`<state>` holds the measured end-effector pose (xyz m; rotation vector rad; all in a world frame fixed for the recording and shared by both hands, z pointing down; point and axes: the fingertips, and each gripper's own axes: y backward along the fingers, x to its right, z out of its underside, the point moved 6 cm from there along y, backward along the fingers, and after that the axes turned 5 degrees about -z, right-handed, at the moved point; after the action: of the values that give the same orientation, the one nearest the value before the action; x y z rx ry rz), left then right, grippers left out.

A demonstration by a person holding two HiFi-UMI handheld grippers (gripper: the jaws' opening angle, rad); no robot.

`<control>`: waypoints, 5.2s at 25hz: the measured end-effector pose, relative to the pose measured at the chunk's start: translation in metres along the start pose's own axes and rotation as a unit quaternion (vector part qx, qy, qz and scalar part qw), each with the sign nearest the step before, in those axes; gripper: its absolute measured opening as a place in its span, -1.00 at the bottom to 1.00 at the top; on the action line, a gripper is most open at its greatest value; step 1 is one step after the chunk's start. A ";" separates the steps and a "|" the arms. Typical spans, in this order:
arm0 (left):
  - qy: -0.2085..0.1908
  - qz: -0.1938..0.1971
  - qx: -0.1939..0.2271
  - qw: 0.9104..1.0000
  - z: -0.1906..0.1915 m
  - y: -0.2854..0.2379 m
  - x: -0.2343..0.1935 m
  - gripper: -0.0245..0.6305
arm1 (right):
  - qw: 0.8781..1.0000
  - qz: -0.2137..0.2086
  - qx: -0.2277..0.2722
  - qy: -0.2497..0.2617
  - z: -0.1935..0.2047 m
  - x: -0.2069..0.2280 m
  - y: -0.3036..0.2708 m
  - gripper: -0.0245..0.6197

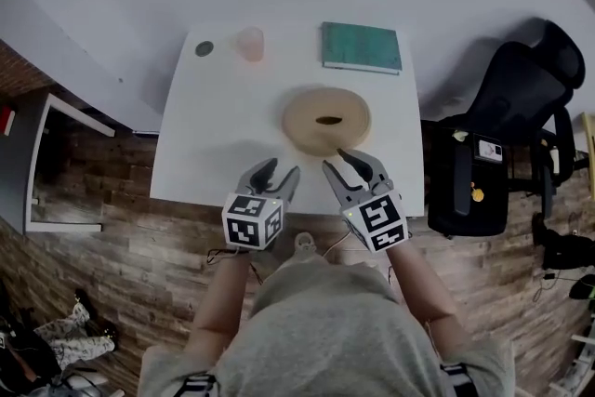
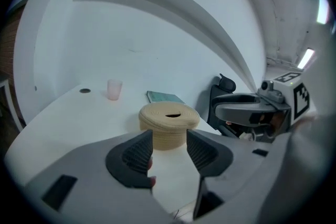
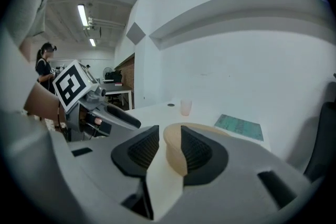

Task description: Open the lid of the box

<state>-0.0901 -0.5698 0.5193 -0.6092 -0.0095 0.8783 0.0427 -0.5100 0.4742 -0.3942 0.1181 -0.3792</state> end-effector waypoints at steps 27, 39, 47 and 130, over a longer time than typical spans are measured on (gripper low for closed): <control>-0.110 0.068 -0.103 0.986 0.032 -0.121 -0.030 0.01 | 0.937 -0.081 -0.194 0.280 0.042 0.011 -0.101 -0.35; -0.093 0.081 -0.108 0.986 0.033 -0.131 -0.036 0.03 | 0.917 -0.097 -0.208 0.325 0.050 0.011 -0.115 -0.40; -0.090 0.080 -0.112 0.986 0.033 -0.132 -0.035 0.03 | 0.920 -0.095 -0.209 0.318 0.048 0.011 -0.114 -0.46; -0.025 -0.087 0.051 0.995 0.066 0.079 0.156 -0.87 | 0.979 0.031 0.176 -0.099 0.024 -0.006 0.226 -0.64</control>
<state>-0.0622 -0.3858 0.4976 -0.4835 -0.0628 0.7211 0.1178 -0.3059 0.4070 -0.0769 -0.1308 -0.2890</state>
